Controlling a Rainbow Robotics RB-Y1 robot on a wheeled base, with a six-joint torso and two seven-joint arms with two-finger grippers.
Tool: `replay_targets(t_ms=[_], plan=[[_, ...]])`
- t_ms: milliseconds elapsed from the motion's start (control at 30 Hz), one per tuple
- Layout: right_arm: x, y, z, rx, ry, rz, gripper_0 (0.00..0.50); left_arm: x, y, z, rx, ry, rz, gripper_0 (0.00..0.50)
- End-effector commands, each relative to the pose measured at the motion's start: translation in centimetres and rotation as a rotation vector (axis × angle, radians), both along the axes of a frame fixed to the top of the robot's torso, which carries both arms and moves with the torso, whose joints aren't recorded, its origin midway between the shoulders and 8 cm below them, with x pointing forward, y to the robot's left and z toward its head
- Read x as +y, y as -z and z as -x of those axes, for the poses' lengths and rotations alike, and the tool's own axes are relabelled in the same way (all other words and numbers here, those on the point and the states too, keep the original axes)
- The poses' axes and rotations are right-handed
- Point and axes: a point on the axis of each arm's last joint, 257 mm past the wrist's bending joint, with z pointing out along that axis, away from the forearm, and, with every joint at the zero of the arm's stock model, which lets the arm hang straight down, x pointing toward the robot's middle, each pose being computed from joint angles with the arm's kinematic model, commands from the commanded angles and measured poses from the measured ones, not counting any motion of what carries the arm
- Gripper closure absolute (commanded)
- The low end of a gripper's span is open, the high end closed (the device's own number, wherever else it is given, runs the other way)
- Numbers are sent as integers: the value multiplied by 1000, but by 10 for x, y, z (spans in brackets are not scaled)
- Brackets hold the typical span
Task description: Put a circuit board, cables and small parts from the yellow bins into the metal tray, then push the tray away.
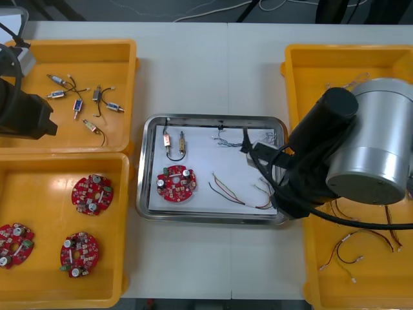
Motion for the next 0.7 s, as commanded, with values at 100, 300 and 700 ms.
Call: replay_targets(t_ms=[100,300,700], plan=[[45,-1,0,-51,-176,47,0,22,-13,5,-41,57,-121,0],[71,10,5,-52,-253,80,0,24,-10,6,-33,54,-123,0],[125,44,11,-69,-361,55,0,24,-5,9,-20,58,-122,0]])
